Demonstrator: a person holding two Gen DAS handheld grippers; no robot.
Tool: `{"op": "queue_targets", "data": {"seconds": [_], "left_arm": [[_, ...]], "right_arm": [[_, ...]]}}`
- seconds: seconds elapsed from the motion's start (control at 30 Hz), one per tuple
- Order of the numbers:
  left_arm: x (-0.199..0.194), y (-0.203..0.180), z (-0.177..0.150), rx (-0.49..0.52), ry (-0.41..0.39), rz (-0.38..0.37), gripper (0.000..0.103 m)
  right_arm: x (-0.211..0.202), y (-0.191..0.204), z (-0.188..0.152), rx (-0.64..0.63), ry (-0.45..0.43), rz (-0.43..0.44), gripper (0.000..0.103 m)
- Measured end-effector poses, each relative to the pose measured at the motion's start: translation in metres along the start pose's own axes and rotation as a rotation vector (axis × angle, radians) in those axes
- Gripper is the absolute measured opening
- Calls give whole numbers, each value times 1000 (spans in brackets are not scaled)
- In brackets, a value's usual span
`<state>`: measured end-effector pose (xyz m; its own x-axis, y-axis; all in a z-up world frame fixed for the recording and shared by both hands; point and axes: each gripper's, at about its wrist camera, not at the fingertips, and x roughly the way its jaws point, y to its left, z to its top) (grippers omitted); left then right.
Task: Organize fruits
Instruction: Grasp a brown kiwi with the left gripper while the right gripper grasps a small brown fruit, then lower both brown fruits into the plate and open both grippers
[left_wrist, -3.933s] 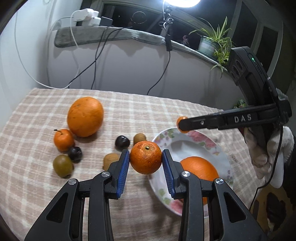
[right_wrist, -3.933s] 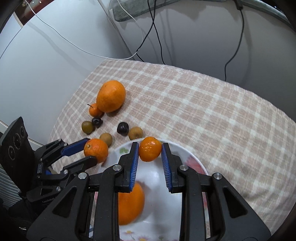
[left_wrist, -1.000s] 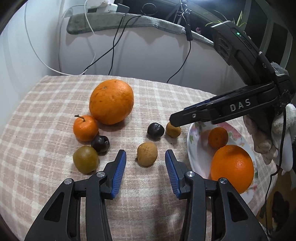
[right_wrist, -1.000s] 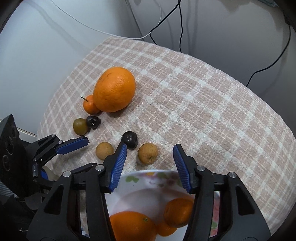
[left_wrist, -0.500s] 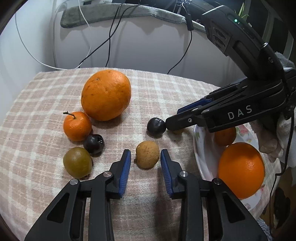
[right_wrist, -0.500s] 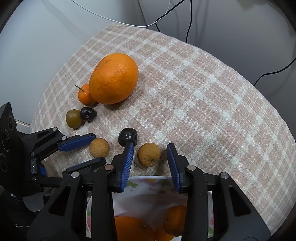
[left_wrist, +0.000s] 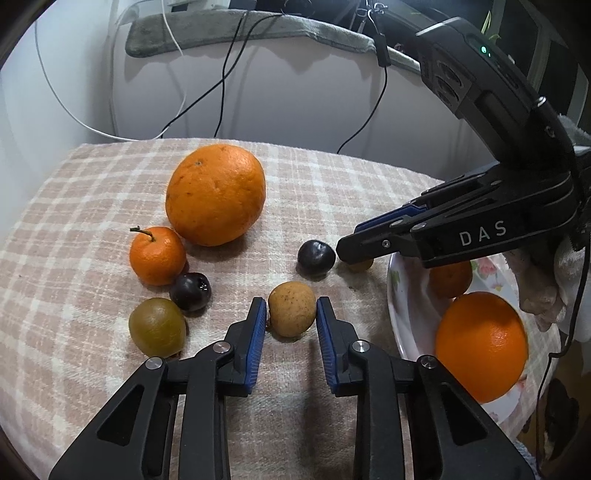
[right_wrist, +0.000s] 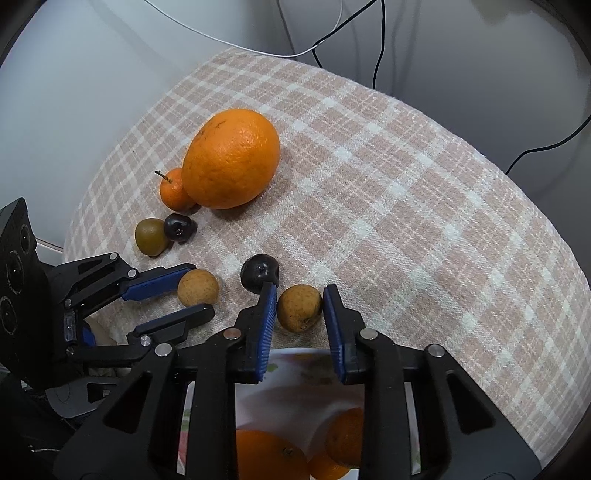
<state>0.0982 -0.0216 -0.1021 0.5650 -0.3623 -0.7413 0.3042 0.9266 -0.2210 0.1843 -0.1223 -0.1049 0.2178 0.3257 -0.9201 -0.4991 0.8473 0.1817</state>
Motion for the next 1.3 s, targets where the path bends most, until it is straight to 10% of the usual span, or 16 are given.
{"op": "queue_targets", "data": {"seconds": [1.3], "left_arm": [[-19, -55, 14, 43, -39, -96, 26]], "right_arm": [[-95, -40, -89, 106, -213, 7, 27]]}}
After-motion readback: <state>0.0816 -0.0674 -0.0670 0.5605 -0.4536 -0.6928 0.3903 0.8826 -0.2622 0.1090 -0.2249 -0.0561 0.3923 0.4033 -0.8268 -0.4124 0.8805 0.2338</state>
